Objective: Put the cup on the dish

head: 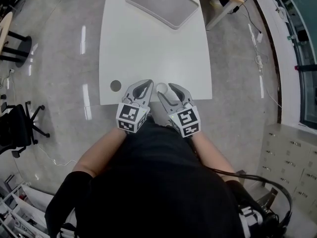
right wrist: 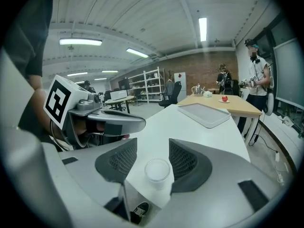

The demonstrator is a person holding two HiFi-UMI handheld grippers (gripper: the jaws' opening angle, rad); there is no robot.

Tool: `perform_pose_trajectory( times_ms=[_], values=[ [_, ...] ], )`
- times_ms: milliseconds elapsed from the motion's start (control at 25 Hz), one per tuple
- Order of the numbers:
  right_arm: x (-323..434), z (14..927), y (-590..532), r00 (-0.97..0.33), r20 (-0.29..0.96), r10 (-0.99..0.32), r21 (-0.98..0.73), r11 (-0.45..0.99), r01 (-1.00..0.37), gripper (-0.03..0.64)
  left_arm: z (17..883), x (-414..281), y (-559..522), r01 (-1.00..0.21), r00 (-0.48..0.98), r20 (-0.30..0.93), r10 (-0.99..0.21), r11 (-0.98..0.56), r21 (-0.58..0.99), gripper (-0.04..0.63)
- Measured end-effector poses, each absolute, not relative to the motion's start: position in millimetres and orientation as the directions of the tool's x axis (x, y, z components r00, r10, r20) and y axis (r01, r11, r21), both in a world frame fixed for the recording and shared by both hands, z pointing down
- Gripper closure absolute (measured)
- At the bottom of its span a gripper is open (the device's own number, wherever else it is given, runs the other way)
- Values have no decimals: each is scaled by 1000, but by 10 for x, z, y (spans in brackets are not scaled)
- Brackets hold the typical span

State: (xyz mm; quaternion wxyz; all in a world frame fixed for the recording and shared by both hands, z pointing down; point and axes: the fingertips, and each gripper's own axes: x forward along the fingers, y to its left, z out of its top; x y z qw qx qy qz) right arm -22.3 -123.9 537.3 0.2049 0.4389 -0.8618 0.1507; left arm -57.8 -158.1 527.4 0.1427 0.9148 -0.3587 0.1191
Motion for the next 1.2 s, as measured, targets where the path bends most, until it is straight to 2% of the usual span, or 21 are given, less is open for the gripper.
perform_pose_trajectory(
  times_ms=[200,320,560,1200],
  values=[
    [-354,5665,-1301,-495,548,-675,-47,566,-823,386,5391,-636,-1628,-649,750,326,-576,-735,195,588],
    [-384,5826,-1295,-488,573,-659,-67,556,-829,363,5457,-684,-1620,-645,752,336,-567,-737,201,588],
    [-338,6118,-1287,-457,612,-645,-18,566,-824,353,5642,-701,-1643,-655,741,372,-558,-723,220,588],
    [-364,6710,-1470,-448,662,-601,-44,566,-823,353,6027,-724,-1787,-674,708,458,-537,-707,213,588]
  ],
)
